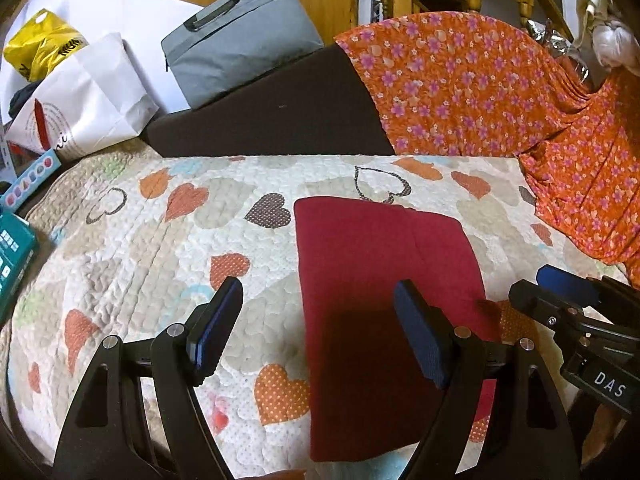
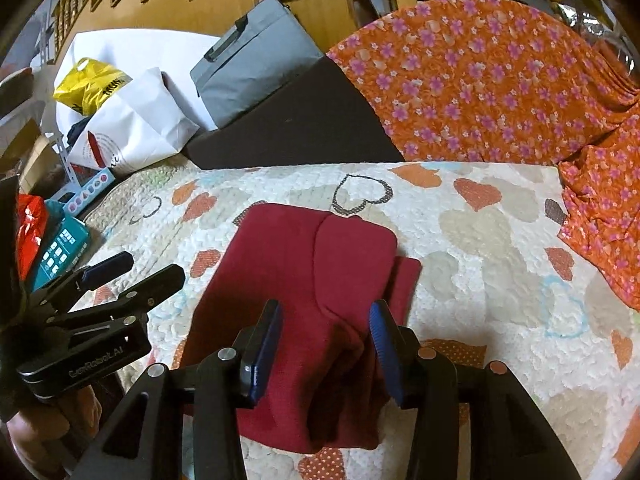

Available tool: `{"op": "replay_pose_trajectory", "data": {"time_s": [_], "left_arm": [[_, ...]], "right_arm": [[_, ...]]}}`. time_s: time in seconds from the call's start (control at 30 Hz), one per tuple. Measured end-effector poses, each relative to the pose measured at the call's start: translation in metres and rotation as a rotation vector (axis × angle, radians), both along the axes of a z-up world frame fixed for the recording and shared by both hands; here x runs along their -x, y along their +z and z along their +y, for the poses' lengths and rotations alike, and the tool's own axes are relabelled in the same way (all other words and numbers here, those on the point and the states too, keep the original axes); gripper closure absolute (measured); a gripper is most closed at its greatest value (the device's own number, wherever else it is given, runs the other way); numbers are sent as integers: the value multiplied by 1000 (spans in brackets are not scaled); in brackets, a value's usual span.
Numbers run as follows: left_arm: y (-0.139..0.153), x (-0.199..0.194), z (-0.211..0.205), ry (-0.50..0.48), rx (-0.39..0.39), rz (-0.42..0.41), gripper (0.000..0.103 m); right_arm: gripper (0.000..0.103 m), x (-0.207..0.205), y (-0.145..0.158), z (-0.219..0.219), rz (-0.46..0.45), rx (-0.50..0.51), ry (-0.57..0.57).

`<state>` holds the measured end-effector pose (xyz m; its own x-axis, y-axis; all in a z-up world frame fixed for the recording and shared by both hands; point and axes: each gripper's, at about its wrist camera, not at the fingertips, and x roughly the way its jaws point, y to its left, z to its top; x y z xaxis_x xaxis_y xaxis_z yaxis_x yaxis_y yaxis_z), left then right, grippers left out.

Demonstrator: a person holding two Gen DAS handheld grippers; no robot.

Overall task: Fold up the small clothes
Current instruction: 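Open both tools and lift them away from the folded garment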

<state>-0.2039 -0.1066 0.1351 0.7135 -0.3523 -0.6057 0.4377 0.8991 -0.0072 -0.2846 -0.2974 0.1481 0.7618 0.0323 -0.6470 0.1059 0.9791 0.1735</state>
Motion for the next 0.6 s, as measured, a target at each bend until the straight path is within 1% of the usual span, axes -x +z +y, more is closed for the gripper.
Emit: {"op": "replay_pose_trajectory", "data": {"time_s": [0.2,0.6], "left_arm": [[2,9,0,1,0,-1,24],[-4,11,-5,-10,-13,18,24]], "right_arm": [[59,5,2,-1,-6,-12,-6],[58,5,-3,1,3,-21,-4]]}}
